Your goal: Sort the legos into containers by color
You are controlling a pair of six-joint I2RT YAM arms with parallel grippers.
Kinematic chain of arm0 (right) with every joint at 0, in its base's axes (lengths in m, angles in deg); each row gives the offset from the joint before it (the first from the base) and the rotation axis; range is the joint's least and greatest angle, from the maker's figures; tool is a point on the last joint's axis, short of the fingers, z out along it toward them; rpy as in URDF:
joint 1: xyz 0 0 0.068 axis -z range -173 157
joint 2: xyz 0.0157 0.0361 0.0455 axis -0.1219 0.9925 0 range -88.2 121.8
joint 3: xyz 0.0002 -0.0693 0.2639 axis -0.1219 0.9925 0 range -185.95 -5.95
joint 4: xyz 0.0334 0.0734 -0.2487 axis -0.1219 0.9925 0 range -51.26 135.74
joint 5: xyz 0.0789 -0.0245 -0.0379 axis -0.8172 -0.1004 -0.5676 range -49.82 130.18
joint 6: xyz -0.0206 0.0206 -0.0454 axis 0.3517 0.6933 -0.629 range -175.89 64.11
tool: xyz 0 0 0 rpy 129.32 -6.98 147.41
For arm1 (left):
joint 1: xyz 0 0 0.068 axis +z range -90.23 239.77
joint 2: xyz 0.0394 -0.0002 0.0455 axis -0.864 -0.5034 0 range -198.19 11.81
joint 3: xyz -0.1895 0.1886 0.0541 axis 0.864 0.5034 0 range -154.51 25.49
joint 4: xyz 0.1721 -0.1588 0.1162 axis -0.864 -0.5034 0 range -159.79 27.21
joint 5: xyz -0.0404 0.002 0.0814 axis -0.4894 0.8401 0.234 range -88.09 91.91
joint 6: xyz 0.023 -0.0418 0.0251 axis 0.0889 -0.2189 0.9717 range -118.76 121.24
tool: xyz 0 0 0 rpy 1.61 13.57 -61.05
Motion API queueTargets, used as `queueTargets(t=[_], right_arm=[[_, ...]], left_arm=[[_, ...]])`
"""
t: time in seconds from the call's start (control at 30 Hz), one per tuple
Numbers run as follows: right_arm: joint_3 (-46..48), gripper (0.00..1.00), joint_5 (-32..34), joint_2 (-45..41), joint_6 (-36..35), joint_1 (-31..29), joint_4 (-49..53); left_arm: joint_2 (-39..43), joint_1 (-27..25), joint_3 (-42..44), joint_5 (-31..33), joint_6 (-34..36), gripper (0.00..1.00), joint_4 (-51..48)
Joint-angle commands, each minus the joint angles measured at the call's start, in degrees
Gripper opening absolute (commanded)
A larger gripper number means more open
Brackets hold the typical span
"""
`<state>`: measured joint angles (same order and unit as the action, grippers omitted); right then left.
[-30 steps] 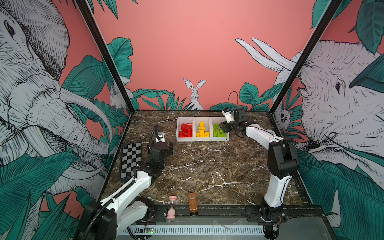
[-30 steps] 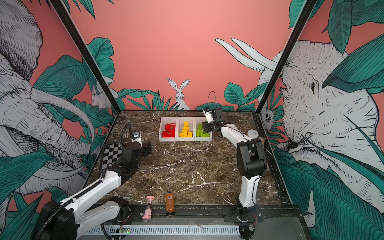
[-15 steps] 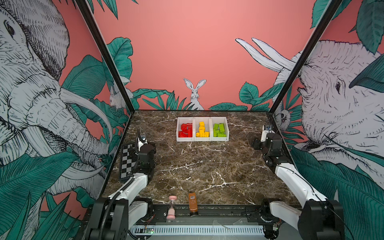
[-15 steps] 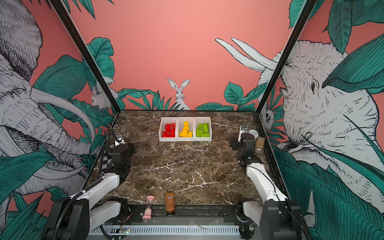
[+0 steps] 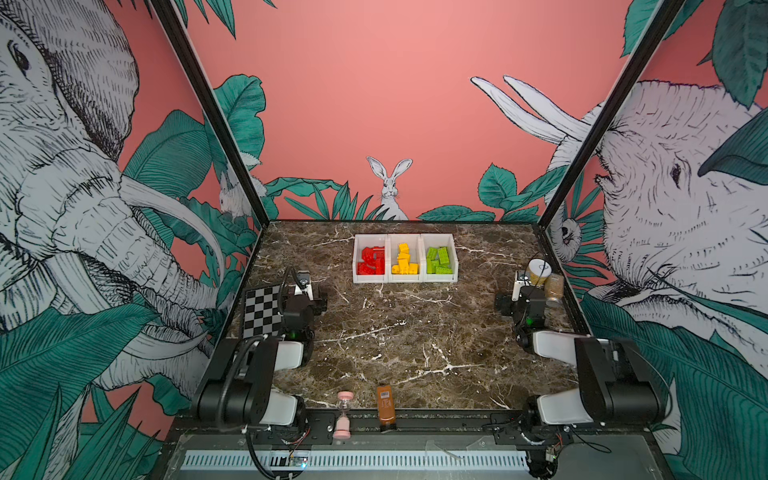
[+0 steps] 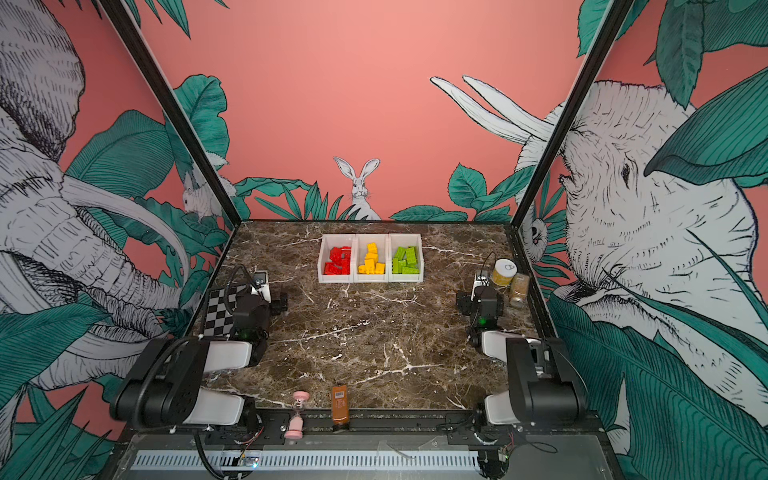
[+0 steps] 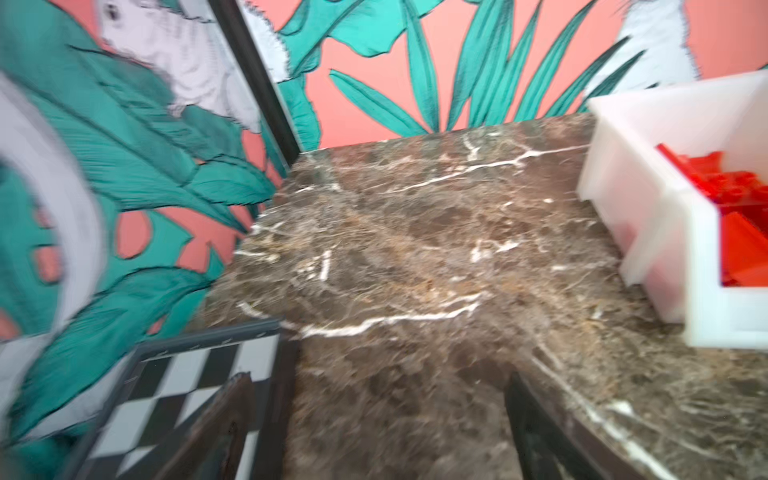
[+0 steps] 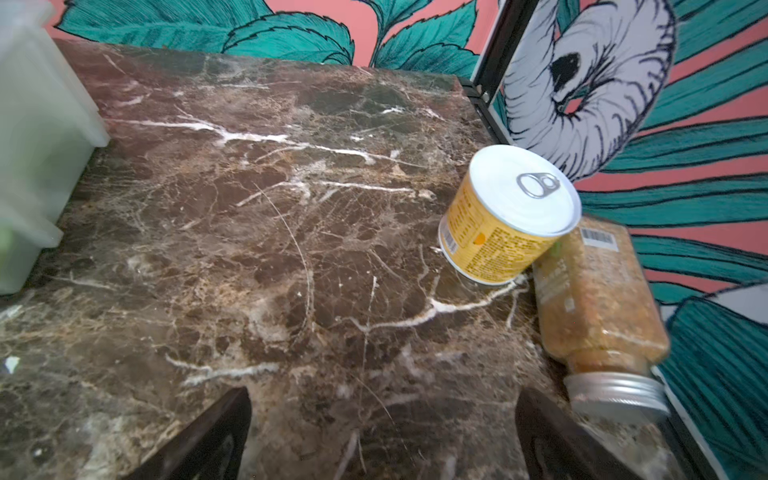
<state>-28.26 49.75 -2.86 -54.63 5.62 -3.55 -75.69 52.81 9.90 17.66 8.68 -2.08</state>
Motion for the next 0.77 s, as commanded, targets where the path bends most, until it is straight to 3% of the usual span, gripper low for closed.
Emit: queueTargets(t=[0.0,0.03,0.13,0.73], right_arm=[[0.43,0.98,-3.44,2.20,-1.27,0.20,-8.88],[-0.96,0.98,-2.67,1.50,-0.93,0.16,-4.93],[-0.44,0.98,-2.95,2.50,-0.99,0.02,-7.65],[-0.79,0.98,-2.76,2.00,-1.00,0.02,-6.08]], left_arm=[[-1.04,0.38,-3.34,-2.20,-0.29,0.98,-1.08],[0.56,0.78,-6.15,-1.19,-1.69,0.98,-9.71],[-1.82,2.83,-6.57,-2.69,-2.98,0.98,-7.14],[-1.26,2.83,-6.92,-3.09,-2.90,0.98,-9.18]])
